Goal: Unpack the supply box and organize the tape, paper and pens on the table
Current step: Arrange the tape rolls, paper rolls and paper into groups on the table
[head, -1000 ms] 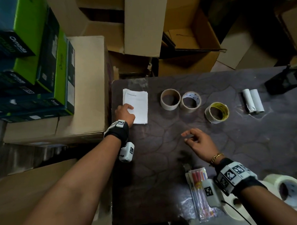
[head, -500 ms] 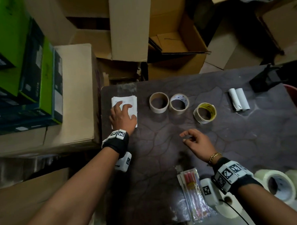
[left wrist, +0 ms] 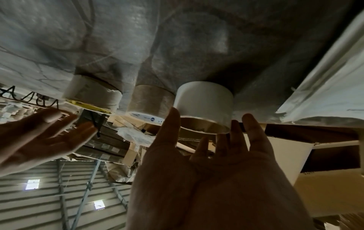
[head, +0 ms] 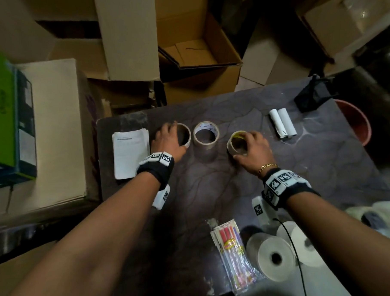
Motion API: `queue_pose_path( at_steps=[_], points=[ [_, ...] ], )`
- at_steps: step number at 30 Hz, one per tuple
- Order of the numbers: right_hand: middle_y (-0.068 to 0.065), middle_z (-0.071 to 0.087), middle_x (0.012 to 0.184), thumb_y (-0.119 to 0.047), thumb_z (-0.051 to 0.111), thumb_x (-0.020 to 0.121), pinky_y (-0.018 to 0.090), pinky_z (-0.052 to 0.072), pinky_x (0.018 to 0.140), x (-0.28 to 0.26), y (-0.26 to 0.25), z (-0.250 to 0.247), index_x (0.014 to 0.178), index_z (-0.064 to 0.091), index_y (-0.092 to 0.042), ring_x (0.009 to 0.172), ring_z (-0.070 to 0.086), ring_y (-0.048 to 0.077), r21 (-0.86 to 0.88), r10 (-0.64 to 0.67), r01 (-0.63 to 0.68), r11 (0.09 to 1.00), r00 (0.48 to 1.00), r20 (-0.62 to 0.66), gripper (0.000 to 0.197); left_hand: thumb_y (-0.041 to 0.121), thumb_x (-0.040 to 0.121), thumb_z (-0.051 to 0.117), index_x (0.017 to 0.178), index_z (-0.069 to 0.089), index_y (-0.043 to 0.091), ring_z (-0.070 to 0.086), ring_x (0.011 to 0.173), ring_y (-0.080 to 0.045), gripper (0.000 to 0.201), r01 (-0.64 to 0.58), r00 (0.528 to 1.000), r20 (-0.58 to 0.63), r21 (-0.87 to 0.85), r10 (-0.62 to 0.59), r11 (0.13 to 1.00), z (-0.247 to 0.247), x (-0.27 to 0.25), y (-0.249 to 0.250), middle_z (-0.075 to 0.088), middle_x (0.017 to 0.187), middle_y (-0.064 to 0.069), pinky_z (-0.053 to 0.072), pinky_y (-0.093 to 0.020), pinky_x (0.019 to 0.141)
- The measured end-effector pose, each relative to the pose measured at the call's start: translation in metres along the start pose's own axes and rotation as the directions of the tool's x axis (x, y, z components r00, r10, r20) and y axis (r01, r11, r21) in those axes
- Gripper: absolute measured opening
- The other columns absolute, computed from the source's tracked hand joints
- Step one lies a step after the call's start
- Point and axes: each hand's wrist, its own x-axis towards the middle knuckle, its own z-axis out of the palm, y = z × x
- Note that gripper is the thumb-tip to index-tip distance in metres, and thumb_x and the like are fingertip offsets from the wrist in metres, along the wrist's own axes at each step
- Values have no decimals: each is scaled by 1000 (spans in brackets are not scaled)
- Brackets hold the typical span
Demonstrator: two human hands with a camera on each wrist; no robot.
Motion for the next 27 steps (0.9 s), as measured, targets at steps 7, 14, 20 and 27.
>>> queue_pose_path(
  at_steps=[7, 14, 20, 27],
  points=[
    [10, 19, 156, -34, 77, 73, 50, 39, 108, 35, 12, 7, 151, 19, -30, 136, 33, 41, -115, -7, 30, 993, 981, 193, 98, 56, 69, 69, 147, 27, 23, 43, 124, -32, 95, -4, 995, -102, -30, 1, 1000, 3, -65, -13, 33, 139, -8, 45, -42, 96],
    [13, 34, 140, -47, 80, 64, 46, 42, 105, 8, 51, -18, 149, 26, -23, 127, 43, 39, 25, -126, 124, 992, 982, 139, 103, 64, 63, 66, 141, 35, 29, 45, 118, -27, 91, -27, 986, -168, -68, 15, 997, 5, -112, 44, 38, 129, -2, 45, -42, 96],
    [5, 39, 134, -57, 80, 56, 44, 47, 101, -26, 144, -64, 142, 35, -27, 122, 51, 31, 67, -159, 152, 986, 979, 129, 101, 61, 61, 68, 138, 38, 32, 53, 115, -26, 88, -87, 987, -148, -221, 55, 971, 47, -133, 160, 34, 131, 1, 48, -42, 96],
    [7, 42, 126, -68, 73, 48, 48, 49, 95, -51, 309, -117, 130, 41, -28, 115, 54, 36, 32, -43, 39, 999, 990, 135, 97, 58, 63, 71, 141, 35, 31, 55, 115, -30, 90, -85, 995, 28, -230, 94, 969, 145, -152, 326, 33, 136, -1, 47, -39, 98]
  ],
)
